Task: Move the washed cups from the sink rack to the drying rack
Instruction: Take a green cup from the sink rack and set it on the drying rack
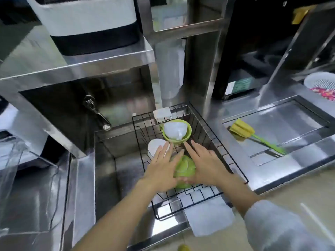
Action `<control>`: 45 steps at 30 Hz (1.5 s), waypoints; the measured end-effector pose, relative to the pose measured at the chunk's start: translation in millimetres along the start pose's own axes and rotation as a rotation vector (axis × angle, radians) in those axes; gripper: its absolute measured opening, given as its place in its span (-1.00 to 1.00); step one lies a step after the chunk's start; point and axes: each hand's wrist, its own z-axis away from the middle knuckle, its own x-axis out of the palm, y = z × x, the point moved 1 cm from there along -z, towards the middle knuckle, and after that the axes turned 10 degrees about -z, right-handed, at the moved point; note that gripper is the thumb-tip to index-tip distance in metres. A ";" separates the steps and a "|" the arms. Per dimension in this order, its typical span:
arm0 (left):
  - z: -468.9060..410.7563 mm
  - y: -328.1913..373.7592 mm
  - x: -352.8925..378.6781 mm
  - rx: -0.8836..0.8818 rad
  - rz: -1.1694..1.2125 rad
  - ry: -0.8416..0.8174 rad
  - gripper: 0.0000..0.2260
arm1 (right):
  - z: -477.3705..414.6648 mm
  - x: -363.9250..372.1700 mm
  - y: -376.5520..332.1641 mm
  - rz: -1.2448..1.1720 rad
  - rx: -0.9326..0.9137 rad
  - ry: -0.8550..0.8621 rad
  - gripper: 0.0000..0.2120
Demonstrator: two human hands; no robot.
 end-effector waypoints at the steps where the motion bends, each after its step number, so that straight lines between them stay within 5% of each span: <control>1: -1.2 2.9 2.4 0.028 -0.043 -0.055 -0.17 | -1.8 3.7 2.6 -0.009 0.032 -0.093 0.08; 6: -9.6 12.8 19.5 0.009 0.007 -0.188 -0.01 | -10.2 12.7 12.2 -0.097 0.072 -0.343 0.21; 12: -17.3 19.5 28.0 -0.105 0.011 -0.149 0.06 | -17.4 20.9 19.5 -0.104 0.067 -0.397 0.22; 22: -12.7 20.9 17.9 -0.111 -0.060 0.028 -0.12 | -20.6 22.0 20.1 -0.100 -0.030 -0.254 -0.09; 31: 7.2 3.9 -42.5 -0.149 0.180 0.284 -0.06 | -18.5 -49.4 2.8 -0.398 -0.188 -0.097 0.00; 37: 49.6 -26.7 -107.3 -0.028 0.335 0.610 -0.13 | -8.6 -104.4 -45.6 -0.494 -0.295 0.011 -0.01; 45: 144.9 -86.3 -169.5 -0.119 0.415 0.754 -0.10 | -5.0 -132.9 -155.8 -0.652 -0.489 0.087 -0.04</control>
